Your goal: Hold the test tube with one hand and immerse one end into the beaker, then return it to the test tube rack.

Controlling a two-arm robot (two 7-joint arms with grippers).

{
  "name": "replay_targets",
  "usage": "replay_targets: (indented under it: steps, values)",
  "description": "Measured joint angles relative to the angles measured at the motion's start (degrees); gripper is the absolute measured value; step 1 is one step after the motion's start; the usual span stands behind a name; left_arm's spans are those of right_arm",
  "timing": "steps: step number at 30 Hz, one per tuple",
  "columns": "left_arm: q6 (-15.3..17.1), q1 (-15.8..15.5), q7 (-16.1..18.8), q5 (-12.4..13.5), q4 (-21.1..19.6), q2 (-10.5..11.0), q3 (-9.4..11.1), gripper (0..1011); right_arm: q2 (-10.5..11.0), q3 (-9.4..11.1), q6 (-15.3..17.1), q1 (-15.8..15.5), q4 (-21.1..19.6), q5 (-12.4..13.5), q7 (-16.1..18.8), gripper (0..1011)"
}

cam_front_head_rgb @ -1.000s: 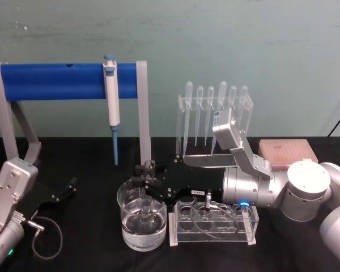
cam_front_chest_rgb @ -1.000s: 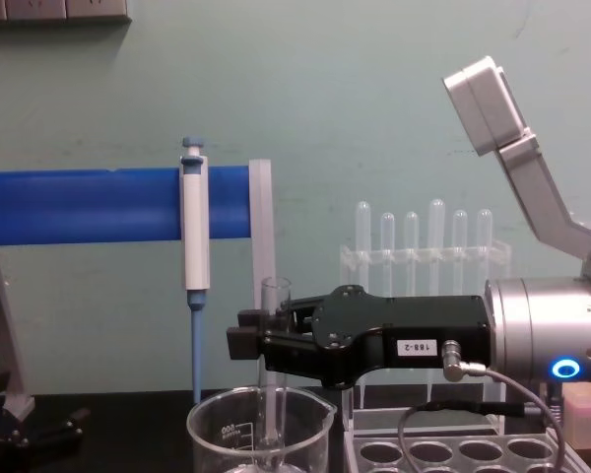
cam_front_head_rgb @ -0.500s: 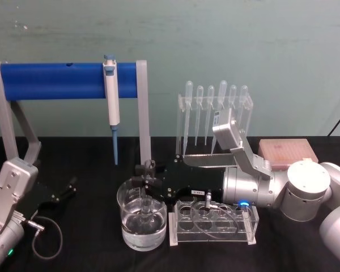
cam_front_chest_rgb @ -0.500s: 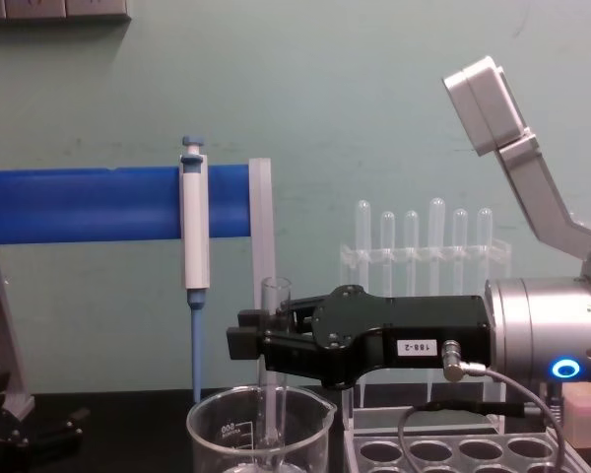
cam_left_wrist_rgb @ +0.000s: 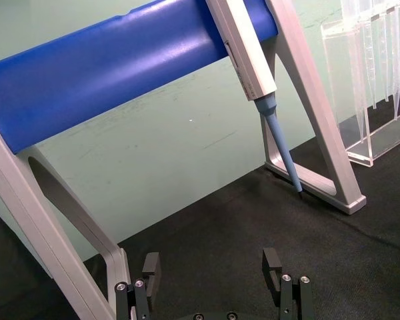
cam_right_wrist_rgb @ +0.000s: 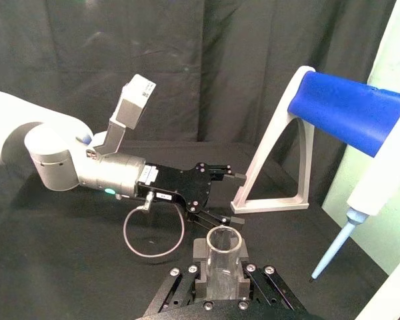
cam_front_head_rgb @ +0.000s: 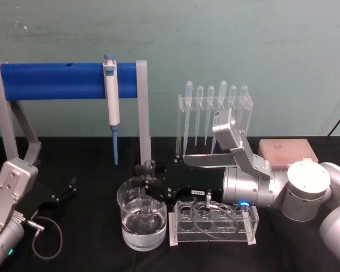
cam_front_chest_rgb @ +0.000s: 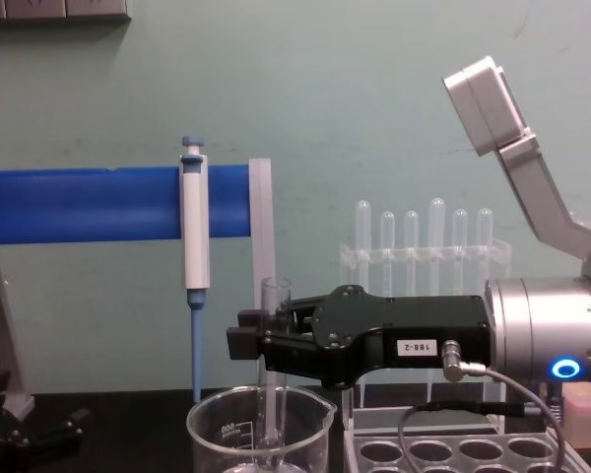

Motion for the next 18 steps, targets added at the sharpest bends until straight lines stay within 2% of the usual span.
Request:
replay_targets:
  steps: [12,18]
  values:
    - [0.0,0.0,0.0,0.0,0.0,0.0,0.0,1000,0.23,0.16,1.28,0.71,-1.08,-0.14,0.4,227]
    - [0.0,0.0,0.0,0.0,0.0,0.0,0.0,1000,1.71,0.69,2.78,1.12,-4.64,-0.11,0.08,227]
